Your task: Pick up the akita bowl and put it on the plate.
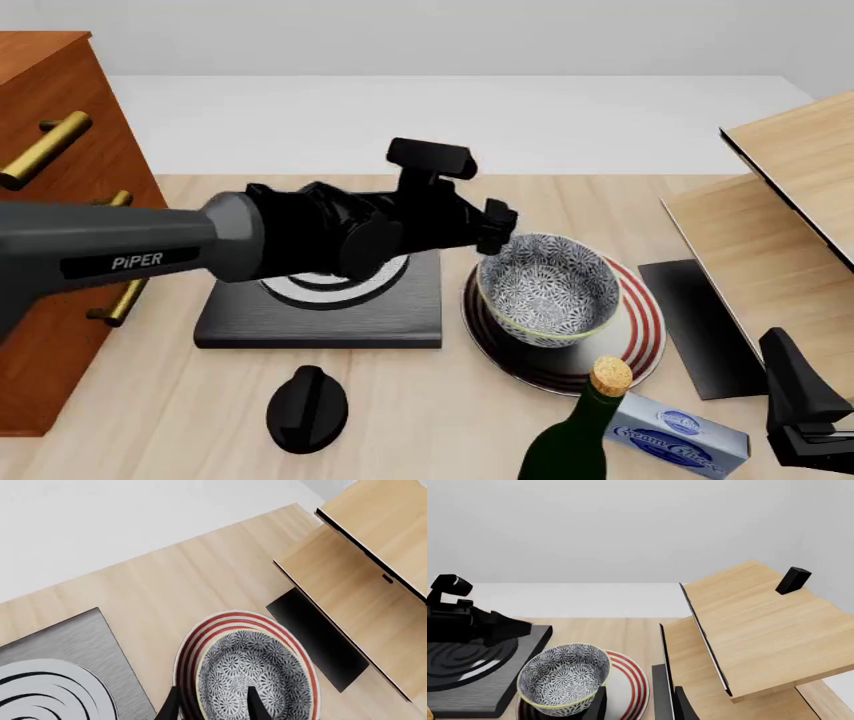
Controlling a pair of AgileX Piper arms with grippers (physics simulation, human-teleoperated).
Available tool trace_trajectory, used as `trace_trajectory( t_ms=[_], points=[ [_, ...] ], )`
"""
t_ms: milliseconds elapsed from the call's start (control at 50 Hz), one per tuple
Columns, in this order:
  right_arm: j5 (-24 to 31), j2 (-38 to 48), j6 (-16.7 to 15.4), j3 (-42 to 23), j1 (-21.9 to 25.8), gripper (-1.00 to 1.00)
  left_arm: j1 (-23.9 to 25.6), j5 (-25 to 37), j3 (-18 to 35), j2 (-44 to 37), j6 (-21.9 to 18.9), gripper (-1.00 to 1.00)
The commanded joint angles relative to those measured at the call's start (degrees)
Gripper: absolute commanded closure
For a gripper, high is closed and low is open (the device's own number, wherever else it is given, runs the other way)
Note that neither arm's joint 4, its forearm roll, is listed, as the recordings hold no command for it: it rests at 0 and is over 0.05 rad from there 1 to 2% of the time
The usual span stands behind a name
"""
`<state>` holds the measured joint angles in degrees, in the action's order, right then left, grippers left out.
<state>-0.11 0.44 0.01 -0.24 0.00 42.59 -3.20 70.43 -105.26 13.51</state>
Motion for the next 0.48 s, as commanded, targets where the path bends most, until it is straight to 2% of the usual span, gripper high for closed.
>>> trace_trajectory(
  t_ms=[20, 260, 400, 420, 480],
  points=[
    [0.0, 0.0, 0.0, 0.0, 0.0, -1.0, -1.5, -0.7, -4.4, 6.1, -1.3, -1.0],
    [0.0, 0.0, 0.0, 0.0, 0.0, -1.0, -3.3, -2.4, -9.7, 11.3, -2.7, -1.0],
    [0.0, 0.0, 0.0, 0.0, 0.0, -1.0, -3.5, -4.1, -14.1, 16.4, -4.1, -1.0],
    [0.0, 0.0, 0.0, 0.0, 0.0, -1.0, -3.9, -4.7, -14.9, 17.5, -5.2, -1.0],
    [0.0, 0.0, 0.0, 0.0, 0.0, -1.0, -3.2, -4.9, -16.8, 20.3, -5.0, -1.0]
  ],
)
